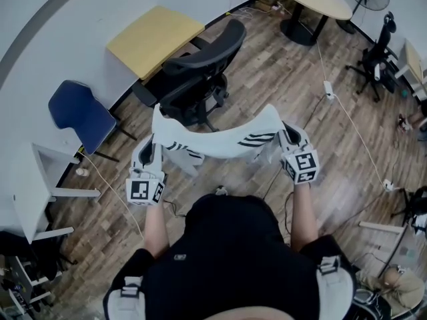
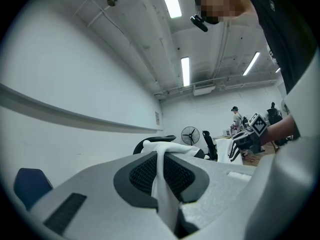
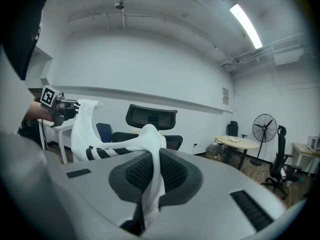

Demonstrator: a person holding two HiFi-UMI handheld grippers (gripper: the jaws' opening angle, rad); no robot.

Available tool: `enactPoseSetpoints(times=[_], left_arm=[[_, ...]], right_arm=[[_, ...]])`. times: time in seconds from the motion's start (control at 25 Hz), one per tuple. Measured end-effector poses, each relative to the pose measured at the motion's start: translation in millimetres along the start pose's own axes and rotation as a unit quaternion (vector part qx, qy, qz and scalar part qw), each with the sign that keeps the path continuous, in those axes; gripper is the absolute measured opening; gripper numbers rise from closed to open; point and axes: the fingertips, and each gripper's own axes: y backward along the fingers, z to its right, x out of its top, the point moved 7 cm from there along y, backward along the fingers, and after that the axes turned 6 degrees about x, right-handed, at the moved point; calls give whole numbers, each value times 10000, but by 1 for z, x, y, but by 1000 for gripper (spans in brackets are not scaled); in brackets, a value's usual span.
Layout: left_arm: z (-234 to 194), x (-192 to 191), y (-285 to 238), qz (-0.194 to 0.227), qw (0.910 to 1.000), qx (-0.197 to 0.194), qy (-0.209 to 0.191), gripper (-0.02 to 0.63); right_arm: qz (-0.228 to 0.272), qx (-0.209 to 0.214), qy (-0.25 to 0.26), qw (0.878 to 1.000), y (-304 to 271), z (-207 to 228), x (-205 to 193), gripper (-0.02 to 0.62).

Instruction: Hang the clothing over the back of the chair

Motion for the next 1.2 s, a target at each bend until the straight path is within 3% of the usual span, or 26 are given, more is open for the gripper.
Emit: enactPoseSetpoints(times=[0.64,0.84,1.2], left_arm=[[4,2,-31,-19,9997,-222,-69,23],[24,3,-29,-43,9999,-18,-127,23],[50,11,-48,-70,9980,626,-115,23]], right_arm=[[19,-182,-109,9998,-5,20,-5,6],[220,-9,-21,9998,-6,45,-9,6],[138,547,121,9983,-43,95,5,6]])
